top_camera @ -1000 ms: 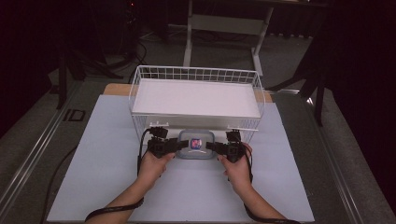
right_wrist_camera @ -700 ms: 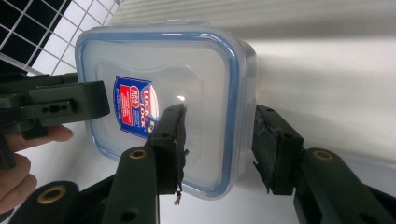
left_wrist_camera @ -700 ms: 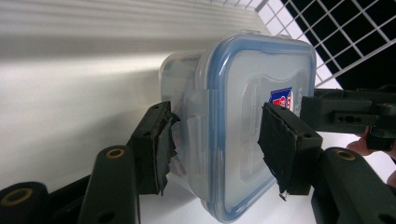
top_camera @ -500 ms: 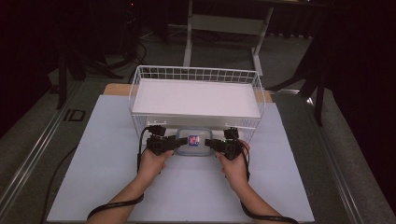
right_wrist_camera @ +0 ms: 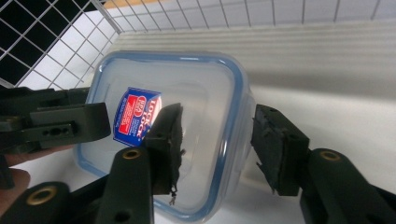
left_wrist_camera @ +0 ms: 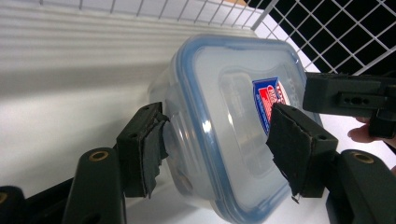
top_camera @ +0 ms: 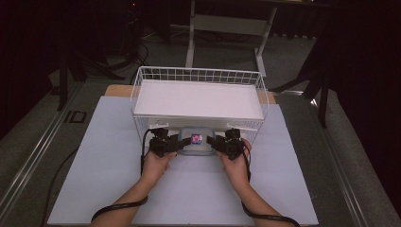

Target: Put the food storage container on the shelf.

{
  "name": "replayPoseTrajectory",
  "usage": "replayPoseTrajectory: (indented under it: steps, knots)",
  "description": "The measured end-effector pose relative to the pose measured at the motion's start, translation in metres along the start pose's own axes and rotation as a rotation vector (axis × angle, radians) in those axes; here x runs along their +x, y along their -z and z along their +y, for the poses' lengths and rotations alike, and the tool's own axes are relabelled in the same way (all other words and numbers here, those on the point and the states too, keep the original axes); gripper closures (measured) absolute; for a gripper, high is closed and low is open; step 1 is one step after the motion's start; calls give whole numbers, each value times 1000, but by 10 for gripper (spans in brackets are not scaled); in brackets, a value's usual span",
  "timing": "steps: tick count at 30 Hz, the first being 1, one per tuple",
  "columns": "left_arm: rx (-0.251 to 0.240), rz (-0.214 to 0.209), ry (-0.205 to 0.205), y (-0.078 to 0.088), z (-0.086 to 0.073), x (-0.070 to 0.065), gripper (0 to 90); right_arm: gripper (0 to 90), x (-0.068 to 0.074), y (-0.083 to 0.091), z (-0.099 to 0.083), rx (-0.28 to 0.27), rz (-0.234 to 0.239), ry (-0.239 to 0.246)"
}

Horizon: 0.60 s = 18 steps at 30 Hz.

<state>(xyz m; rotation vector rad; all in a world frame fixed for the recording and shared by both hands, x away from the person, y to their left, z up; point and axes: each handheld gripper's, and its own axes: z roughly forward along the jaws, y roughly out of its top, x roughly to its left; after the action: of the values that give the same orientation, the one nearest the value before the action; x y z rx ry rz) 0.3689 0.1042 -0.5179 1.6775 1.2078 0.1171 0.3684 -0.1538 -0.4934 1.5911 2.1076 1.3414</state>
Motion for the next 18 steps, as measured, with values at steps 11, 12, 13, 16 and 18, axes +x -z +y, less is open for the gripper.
replayPoseTrajectory:
  steps: [11, 12, 13, 16, 18]
  knots:
    - [-24, 44, -32, -1, 3, -4, 381, 425, 0, -9, 2, -46, -37, 88]
    - [-22, 45, -38, 1, 2, -4, 381, 423, 0, -7, 1, -44, -35, 100]
    - [-29, 37, -38, 3, 2, -4, 381, 413, 2, -5, 0, -41, -36, 94]
    - [-42, 28, -56, 13, 1, -7, 381, 411, 4, 3, -3, -54, -31, 124]
    - [-45, 11, -68, 21, -1, -10, 379, 418, 5, 8, -4, -56, -21, 133]
